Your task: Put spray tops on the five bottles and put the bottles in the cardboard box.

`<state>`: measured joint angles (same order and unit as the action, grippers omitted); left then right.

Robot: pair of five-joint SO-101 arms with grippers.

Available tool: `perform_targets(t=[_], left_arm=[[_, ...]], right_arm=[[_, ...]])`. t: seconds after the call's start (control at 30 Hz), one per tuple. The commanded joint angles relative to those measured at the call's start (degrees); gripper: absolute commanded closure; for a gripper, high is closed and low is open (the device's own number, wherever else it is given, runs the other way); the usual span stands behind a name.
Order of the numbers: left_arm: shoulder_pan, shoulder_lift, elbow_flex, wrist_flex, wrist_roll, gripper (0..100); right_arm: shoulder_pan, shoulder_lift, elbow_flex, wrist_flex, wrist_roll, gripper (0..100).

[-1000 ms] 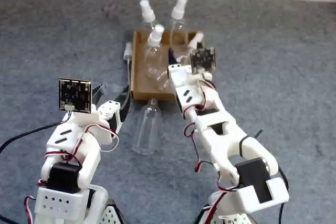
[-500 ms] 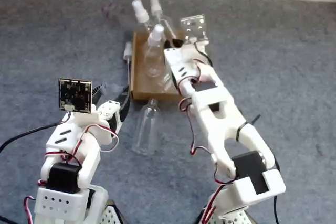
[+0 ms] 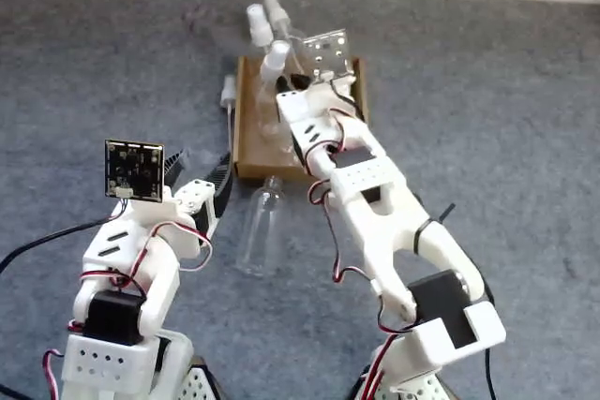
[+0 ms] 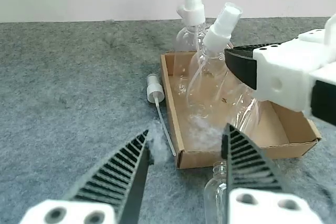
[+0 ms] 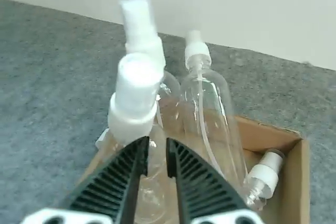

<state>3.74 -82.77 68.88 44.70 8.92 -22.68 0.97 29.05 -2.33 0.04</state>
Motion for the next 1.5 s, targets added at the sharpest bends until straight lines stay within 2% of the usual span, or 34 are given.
perform_targets(t=[0.0, 0.3, 0.5, 0.57, 0.7, 0.87, 0.97, 1.07, 1.27, 1.47], left_arm=[[-0.22, 0.04, -0.22, -0.26, -0.26, 83], [-0.22, -0.13, -0.22, -0.26, -0.35, 83], [-0.22, -0.13, -0.22, -0.26, -0.35, 83], [-0.22, -0.13, -0.22, -0.26, -0.35, 83], [-0.22, -0.04, -0.22, -0.26, -0.26, 83], [-0.22, -0.13, -0.22, -0.26, -0.26, 83], [-0.22, -0.13, -0.22, -0.26, -0.26, 83], [-0.22, -0.13, -0.22, -0.26, -0.26, 83], [-0.22, -0.13, -0.13, -0.18, -0.18, 83], [-0.22, -0.13, 0.22, -0.18, -0.18, 83]], right_arm=[[3.3, -1.19, -1.01, -0.13, -0.35, 98.8], [5.32, -0.84, -1.1, 1.01, -0.09, 97.8], [5.32, -1.01, -6.2, 21.41, -0.44, 76.0], [4.44, -1.19, -7.69, 29.14, -0.79, 74.4], [2.15, -1.1, -11.65, 41.36, -12.13, 74.0], [2.07, -0.57, -21.05, 50.07, -23.21, 73.9], [1.45, -0.57, -24.57, 52.09, -29.27, 73.9], [0.22, -0.48, -25.45, 52.09, -32.26, 73.9], [-1.36, 4.44, -26.24, 51.91, -32.53, 73.9], [-1.01, 12.88, -34.24, 51.65, -32.53, 73.9]])
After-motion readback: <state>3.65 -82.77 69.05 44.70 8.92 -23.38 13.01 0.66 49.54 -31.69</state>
